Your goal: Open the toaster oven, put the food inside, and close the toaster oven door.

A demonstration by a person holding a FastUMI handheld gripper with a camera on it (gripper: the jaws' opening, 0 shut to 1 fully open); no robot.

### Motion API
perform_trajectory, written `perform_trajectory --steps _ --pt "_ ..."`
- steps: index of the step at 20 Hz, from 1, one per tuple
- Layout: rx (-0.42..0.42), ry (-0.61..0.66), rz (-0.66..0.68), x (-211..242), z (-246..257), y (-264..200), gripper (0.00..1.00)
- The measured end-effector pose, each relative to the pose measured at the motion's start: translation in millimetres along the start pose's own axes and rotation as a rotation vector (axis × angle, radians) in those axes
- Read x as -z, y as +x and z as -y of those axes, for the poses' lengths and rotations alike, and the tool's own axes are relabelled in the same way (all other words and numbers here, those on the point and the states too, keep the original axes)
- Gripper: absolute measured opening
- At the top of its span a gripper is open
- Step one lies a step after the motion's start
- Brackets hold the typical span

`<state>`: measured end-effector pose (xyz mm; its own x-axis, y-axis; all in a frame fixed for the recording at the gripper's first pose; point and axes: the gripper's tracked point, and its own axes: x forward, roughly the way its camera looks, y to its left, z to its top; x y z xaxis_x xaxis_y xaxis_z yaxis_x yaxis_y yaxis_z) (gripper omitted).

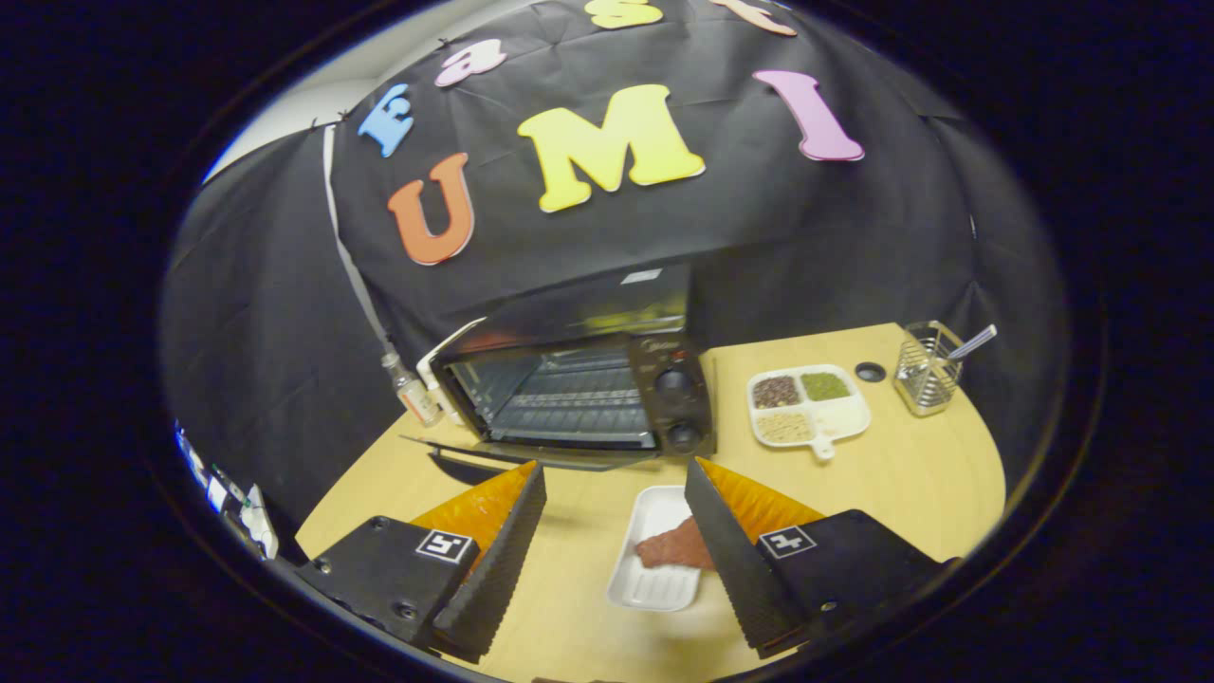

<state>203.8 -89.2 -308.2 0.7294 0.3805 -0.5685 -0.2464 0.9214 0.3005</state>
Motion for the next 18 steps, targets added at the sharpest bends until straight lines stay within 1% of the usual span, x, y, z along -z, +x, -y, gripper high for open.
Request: perform_trajectory --steps 2,4,6,8,9,12,13,14,16,18 --pt "-0.016 0.004 -0.030 -4 13 -1 0.95" --pt "-0.014 0.004 -0.062 -3 30 1 0.95" --pt "-0.062 0.013 -0.105 5 28 5 0.92" --pt "-0.122 0.041 -0.169 21 16 11 0.89" --pt "-0.129 0.050 -0.201 28 19 12 0.89" --pt "-0.066 0.015 -0.261 42 49 18 0.88" --pt "-0.038 0.004 -0.275 48 62 18 0.85" --pt "-0.029 -0.001 -0.289 52 70 17 0.83" --pt "-0.064 0.023 -0.331 64 71 14 0.76" --pt "-0.091 0.047 -0.375 77 72 12 0.66"
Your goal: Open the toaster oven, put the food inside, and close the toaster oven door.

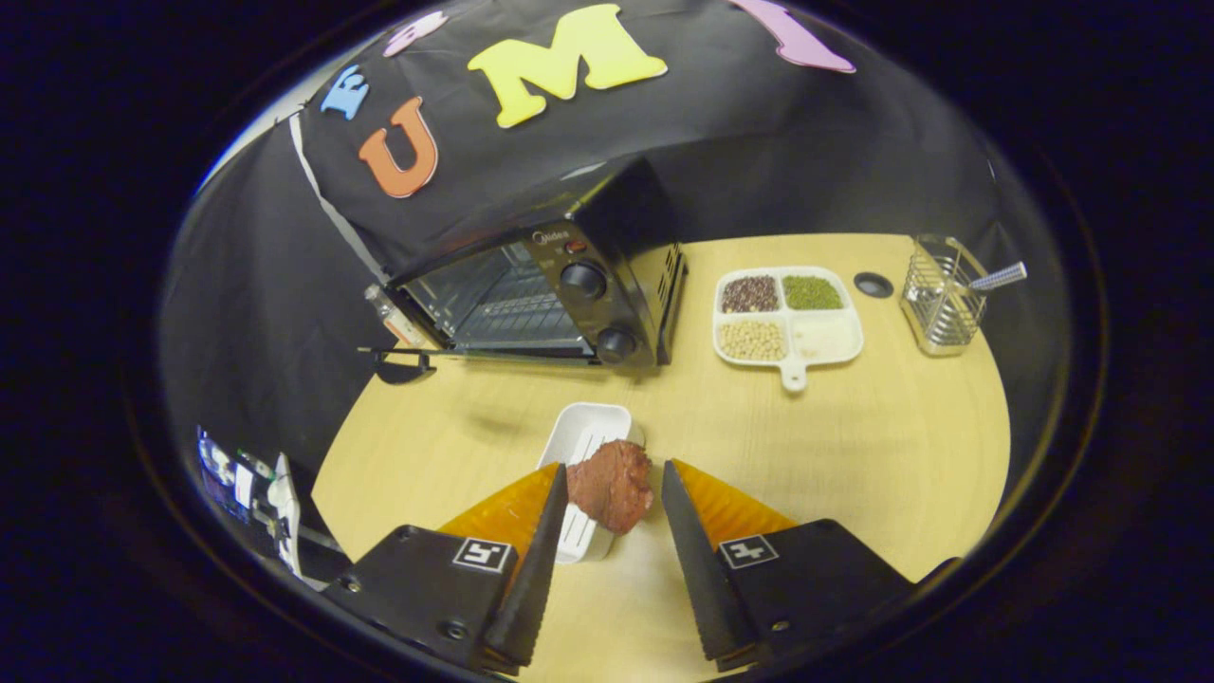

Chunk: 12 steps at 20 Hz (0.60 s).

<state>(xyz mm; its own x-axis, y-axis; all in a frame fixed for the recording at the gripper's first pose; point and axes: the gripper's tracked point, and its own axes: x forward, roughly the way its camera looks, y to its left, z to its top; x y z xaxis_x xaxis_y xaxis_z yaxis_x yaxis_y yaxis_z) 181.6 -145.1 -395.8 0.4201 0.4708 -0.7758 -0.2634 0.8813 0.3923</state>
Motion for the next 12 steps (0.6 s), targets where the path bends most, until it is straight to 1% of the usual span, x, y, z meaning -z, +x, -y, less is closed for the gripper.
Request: perform_trajectory --steps 2,3,5,6,8,9,10,12 --pt "-0.022 0.031 -0.032 7 4 7 0.62" --pt "-0.034 0.043 -0.036 8 6 10 0.59" --pt "-0.081 0.093 -0.032 9 4 13 0.37" --pt "-0.115 0.106 -0.023 7 2 12 0.30" --pt "-0.139 0.116 -0.013 10 -2 4 0.16" --pt "-0.139 0.104 0.000 11 -3 -1 0.13" --pt "-0.127 0.095 0.015 10 -2 -8 0.11" --pt "-0.079 0.061 0.056 7 -1 -24 0.09"
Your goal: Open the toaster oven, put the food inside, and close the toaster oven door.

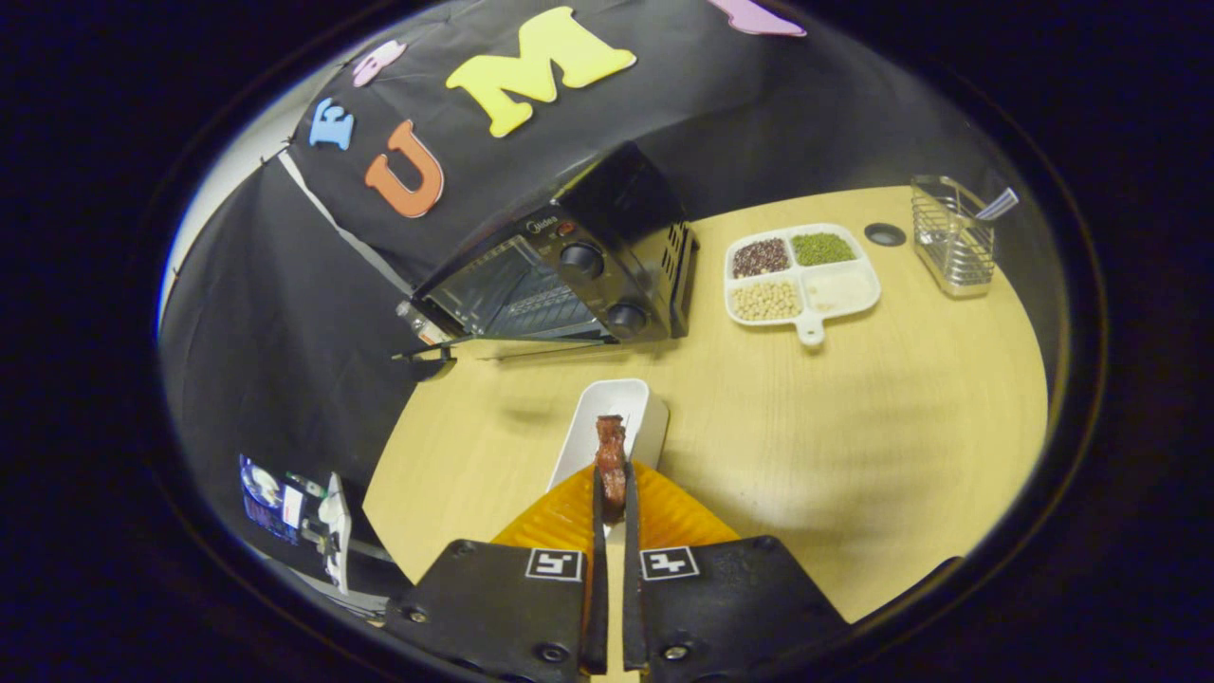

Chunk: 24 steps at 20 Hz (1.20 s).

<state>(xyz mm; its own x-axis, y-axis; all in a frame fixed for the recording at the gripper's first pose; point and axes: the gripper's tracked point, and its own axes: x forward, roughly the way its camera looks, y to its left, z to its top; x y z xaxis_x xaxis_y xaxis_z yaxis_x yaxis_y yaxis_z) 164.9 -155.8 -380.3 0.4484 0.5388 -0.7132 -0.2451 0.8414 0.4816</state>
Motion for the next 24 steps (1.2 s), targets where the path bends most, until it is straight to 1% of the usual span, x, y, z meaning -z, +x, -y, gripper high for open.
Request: perform_trajectory --steps 4,8,12,14,18,21,24 --pt "0.072 -0.090 0.079 -13 -22 -37 0.09" --pt "0.139 -0.192 0.157 -30 -66 -68 0.09" --pt "0.186 -0.264 0.247 -49 -119 -85 0.09" --pt "0.220 -0.299 0.302 -64 -146 -85 0.09" --pt "0.280 -0.342 0.377 -87 -193 -58 0.09" --pt "0.319 -0.341 0.409 -96 -218 -16 0.09" --pt "0.336 -0.294 0.429 -99 -234 31 0.09"
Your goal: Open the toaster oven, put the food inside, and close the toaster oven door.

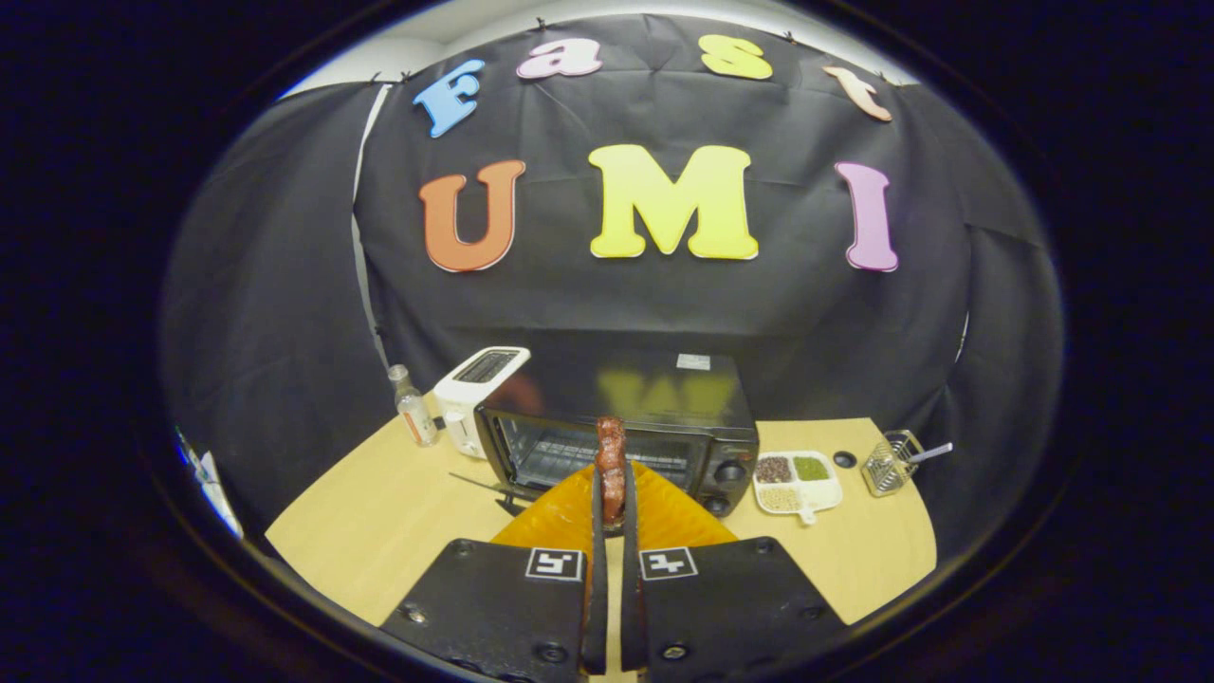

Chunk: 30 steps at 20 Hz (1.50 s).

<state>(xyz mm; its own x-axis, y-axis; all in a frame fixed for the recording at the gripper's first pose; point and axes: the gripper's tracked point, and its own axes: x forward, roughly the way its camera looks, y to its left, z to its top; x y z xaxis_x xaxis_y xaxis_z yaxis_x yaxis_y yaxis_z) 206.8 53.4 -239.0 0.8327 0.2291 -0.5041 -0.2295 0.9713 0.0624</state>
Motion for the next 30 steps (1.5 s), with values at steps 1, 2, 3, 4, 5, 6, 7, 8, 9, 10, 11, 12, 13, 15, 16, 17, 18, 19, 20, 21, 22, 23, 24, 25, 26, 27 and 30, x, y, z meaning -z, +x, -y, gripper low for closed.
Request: perform_trajectory --steps 1,2,3,4,5,6,7,8,9,10,11,12,13,15,16,17,18,19,20,21,22,23,24,25,26,27,30 --pt "0.012 0.021 0.001 4 -7 11 0.09" --pt "0.023 0.037 0.002 8 -14 23 0.09" --pt "0.033 0.045 0.002 13 -20 33 0.09" --pt "0.044 0.047 -0.003 17 -24 42 0.09" --pt "0.055 0.053 -0.012 23 -27 50 0.09" --pt "0.065 0.052 -0.021 28 -30 59 0.09" --pt "0.074 0.054 -0.039 35 -32 68 0.09" --pt "0.080 0.069 -0.051 40 -33 75 0.09" --pt "0.079 0.081 -0.065 45 -36 85 0.09" --pt "0.084 0.091 -0.072 48 -37 93 0.09" --pt "0.093 0.104 -0.079 50 -35 101 0.09" --pt "0.093 0.122 -0.085 51 -35 108 0.09" --pt "0.086 0.150 -0.095 54 -37 114 0.09" --pt "0.056 0.224 -0.121 57 -40 125 0.09" --pt "0.045 0.264 -0.124 56 -40 131 0.09" --pt "0.037 0.306 -0.124 56 -39 136 0.09" --pt "0.030 0.353 -0.123 56 -38 141 0.09" --pt "0.023 0.402 -0.128 58 -38 145 0.09" --pt "0.026 0.448 -0.106 54 -37 147 0.09" --pt "0.028 0.485 -0.086 51 -36 148 0.09" --pt "0.028 0.519 -0.072 47 -37 150 0.09" --pt "0.027 0.561 -0.071 47 -38 150 0.08" --pt "0.030 0.610 -0.076 49 -38 148 0.09" --pt "0.032 0.674 -0.105 56 -39 145 0.09" --pt "0.027 0.751 -0.151 65 -44 141 0.09" --pt "0.031 0.808 -0.178 73 -46 137 0.09" --pt "0.026 0.883 -0.101 66 -37 140 0.08"
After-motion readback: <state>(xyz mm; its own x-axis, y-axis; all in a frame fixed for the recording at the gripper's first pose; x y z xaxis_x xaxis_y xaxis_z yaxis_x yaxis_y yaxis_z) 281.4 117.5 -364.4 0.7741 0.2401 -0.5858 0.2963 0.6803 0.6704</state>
